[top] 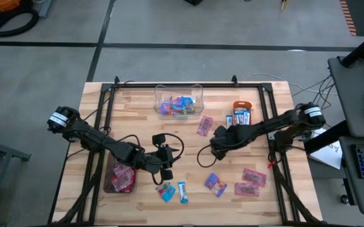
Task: Sort candy
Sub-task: Put the white chocolate into the orange bin
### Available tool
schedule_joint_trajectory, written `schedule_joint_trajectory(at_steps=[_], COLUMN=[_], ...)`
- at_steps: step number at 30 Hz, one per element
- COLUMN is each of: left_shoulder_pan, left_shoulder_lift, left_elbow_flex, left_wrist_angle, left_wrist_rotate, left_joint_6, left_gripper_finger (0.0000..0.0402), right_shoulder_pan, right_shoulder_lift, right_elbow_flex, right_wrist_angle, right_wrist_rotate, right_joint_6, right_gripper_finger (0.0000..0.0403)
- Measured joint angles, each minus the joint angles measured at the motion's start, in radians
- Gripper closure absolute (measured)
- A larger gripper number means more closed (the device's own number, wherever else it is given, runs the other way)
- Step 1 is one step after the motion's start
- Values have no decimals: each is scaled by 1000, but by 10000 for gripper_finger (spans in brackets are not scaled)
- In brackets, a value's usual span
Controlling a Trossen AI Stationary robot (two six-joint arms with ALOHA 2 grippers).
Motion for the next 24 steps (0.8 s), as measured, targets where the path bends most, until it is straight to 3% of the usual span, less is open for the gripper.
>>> schedule_joint_trajectory(at_steps=[7, 10, 12, 24], left_shoulder_pan=[0, 0, 0, 0], left_shoulder_lift=[0, 0, 0, 0], left_elbow_flex=[0, 0, 0, 0], left_wrist_angle=[0, 0, 0, 0], left_wrist_rotate=[1, 1, 1, 1], left_joint_6=[4, 2, -4, -1], left_gripper_finger=[284, 284, 284, 284], right_shoulder_pan=[-1, -11, -22, -49], right_shoulder_lift=[-1, -1, -1, 90], right_elbow_flex=[-21, -27, -33, -72], right_wrist_angle=[9, 29, 66, 188], right_wrist_rotate=[-19, -91, -135, -165], right_joint_6=[-562, -719, -753, -747], right_gripper_finger=[191, 182, 182, 195])
